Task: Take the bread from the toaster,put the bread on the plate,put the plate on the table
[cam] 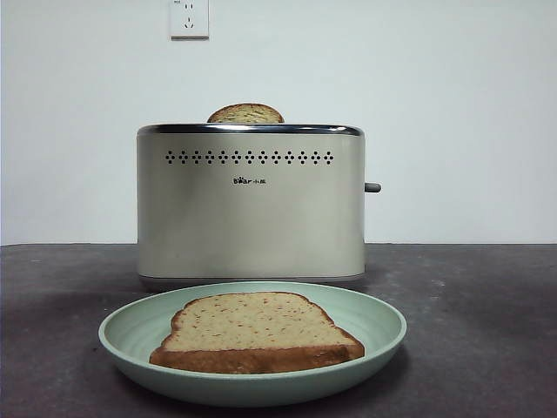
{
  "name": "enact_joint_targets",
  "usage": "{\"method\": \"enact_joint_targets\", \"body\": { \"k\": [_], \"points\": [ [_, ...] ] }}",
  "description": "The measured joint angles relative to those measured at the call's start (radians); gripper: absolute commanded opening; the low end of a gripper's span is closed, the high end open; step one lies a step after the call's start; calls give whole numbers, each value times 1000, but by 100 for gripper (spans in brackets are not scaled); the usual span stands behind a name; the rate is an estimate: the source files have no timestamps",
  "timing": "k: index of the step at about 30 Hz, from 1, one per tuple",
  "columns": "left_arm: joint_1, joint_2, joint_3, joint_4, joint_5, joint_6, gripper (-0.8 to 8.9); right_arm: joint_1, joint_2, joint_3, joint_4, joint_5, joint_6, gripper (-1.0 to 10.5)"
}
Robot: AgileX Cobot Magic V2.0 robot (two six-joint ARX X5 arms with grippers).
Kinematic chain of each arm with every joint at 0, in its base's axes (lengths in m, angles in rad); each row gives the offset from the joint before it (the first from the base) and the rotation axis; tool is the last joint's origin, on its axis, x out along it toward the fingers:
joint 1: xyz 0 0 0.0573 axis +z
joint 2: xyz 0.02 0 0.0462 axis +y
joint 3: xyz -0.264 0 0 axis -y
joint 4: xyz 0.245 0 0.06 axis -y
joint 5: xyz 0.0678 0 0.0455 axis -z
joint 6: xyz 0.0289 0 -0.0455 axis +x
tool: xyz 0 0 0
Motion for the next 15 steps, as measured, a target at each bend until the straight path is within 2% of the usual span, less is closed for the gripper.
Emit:
{"method": "enact_joint_targets", "body": {
  "k": [4, 7, 15],
  "points": [
    [78, -60, -23, 126, -3, 23, 8, 0, -2, 0, 0, 0, 0, 5],
    [165, -162, -93, 310, -3, 31, 8, 0, -2, 0, 0, 0, 0, 5],
    [430, -462, -476, 753, -11, 27, 8, 0, -2, 0, 0, 0, 0, 5]
  ]
}}
